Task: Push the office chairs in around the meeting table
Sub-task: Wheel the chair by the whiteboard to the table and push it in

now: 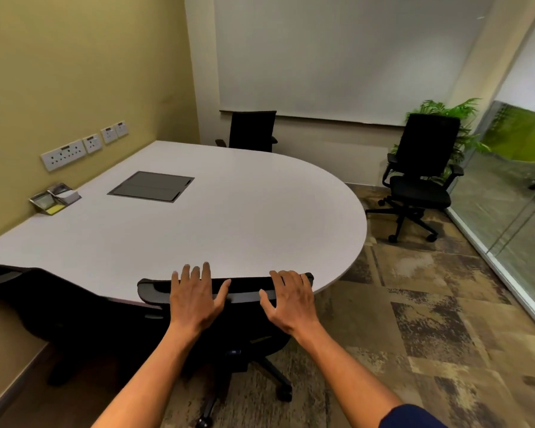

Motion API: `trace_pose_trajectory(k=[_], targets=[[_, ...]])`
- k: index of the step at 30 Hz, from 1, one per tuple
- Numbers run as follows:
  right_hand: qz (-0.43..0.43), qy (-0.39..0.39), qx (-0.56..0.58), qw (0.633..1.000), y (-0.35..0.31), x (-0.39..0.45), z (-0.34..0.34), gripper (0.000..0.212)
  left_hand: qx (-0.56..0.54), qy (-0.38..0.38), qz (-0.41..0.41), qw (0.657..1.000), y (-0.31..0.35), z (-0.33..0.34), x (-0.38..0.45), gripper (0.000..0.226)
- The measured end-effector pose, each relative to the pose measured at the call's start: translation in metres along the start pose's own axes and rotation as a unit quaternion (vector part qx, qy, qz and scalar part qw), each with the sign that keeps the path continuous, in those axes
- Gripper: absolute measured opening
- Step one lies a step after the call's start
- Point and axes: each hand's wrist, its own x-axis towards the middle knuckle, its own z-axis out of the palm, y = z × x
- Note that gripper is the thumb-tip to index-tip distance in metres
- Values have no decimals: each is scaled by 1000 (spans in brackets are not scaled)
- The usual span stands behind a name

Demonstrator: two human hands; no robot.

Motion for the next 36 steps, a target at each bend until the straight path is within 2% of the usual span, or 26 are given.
trace_pose_trajectory(k=[1, 5, 8, 17, 23, 30, 36], targets=[[9, 20, -6, 1000, 15, -14, -17, 66, 0, 11, 30, 999, 24, -11, -5, 87], [17, 30, 3, 999, 38, -19, -39, 67, -31, -2, 50, 998, 47, -17, -4, 86], [55, 63, -8, 996, 86, -39, -76, 67, -55, 1, 103, 993, 97, -26, -5, 87], [194, 128, -56, 971, 285, -126, -176, 71, -108, 8, 241, 964, 308, -45, 0, 79], [270, 129, -90, 950, 425, -197, -230, 73, -145, 31, 315, 937, 466, -41, -6, 79], [320, 146, -130, 927, 542, -248, -281, 73, -154, 3, 372, 915, 606, -24, -5, 82], [328, 155, -131, 922, 605, -235, -296, 76, -175, 12, 383, 907, 677, -13, 26, 87]])
